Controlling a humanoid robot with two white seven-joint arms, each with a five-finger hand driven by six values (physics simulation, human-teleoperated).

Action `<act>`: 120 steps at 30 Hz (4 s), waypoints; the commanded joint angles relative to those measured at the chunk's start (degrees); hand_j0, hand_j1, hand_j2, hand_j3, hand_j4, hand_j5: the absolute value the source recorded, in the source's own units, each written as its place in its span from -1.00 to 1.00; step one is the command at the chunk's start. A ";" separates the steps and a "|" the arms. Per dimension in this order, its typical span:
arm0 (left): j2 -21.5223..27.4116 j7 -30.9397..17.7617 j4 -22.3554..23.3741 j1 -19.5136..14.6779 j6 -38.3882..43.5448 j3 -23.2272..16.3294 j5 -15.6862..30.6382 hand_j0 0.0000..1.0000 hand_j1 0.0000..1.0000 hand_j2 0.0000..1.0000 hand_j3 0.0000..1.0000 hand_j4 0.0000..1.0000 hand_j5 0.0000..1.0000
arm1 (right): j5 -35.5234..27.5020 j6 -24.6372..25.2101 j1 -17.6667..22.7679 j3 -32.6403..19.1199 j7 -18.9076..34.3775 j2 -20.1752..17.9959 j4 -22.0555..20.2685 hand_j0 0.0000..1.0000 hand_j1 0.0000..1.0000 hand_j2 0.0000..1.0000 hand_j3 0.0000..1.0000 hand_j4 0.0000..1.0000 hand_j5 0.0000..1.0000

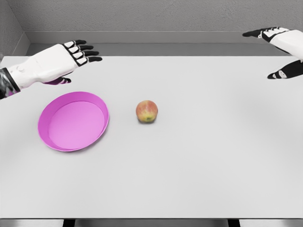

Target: Put the apple on the plate with both arms

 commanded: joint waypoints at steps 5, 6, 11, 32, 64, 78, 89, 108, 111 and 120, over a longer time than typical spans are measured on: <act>-6.20 -3.82 -0.11 -2.55 -0.03 -4.59 0.14 1.00 1.00 1.00 1.00 1.00 1.00 | -0.17 -6.00 -0.44 4.66 -0.02 -0.26 -0.55 1.00 1.00 1.00 1.00 1.00 1.00; -6.91 -3.82 -0.03 -2.99 -0.03 -4.85 -1.62 1.00 1.00 1.00 1.00 1.00 1.00 | -0.25 -7.67 -0.44 4.75 -0.02 -0.09 -0.55 1.00 1.00 1.00 1.00 1.00 1.00; -10.25 -3.82 -0.12 -3.78 -0.03 -5.12 -4.52 1.00 1.00 1.00 1.00 1.00 1.00 | -0.17 -7.58 -0.26 5.28 -0.02 0.62 -0.90 1.00 1.00 1.00 1.00 1.00 1.00; -16.05 -7.24 1.20 -11.25 -0.03 -18.83 -11.02 1.00 1.00 1.00 1.00 1.00 1.00 | -0.17 -7.41 3.34 6.33 -0.02 0.27 -3.18 1.00 1.00 1.00 1.00 1.00 1.00; -17.45 -10.68 3.05 -14.41 -0.03 -27.09 -1.97 1.00 1.00 1.00 1.00 1.00 1.00 | -0.17 -7.41 3.78 6.24 -0.02 0.18 -3.18 1.00 1.00 1.00 1.00 1.00 1.00; -19.39 -10.68 6.30 -16.44 -0.03 -29.64 -2.06 0.99 0.99 0.99 0.99 0.99 0.99 | 0.01 -7.41 3.60 5.72 -0.02 0.00 -3.18 1.00 1.00 1.00 1.00 1.00 1.00; -19.56 -10.68 7.62 -17.05 -0.03 -31.04 -2.15 0.52 0.52 0.52 0.52 0.52 0.52 | 0.01 -7.41 3.69 5.80 -0.02 0.00 -3.18 1.00 1.00 1.00 1.00 1.00 1.00; -20.88 -12.17 9.20 -17.23 -0.03 -31.92 -2.68 -0.40 -0.40 -0.40 -0.40 -0.40 -0.40 | -0.08 -7.41 3.69 5.98 -0.02 0.00 -3.18 1.00 1.00 1.00 1.00 1.00 1.00; -20.62 -11.82 9.29 -17.14 -0.03 -31.40 -1.97 -0.60 -0.60 -0.60 -0.60 -0.60 -0.60 | -0.08 -7.41 3.69 5.98 -0.02 0.09 -3.18 1.00 1.00 1.00 1.00 1.00 1.00; -17.63 -11.65 10.26 -15.38 -0.03 -20.41 2.42 -0.58 -0.58 -0.58 -0.58 -0.58 -0.58 | -0.08 -7.41 3.60 6.07 -0.02 0.00 -3.18 1.00 1.00 1.00 1.00 1.00 1.00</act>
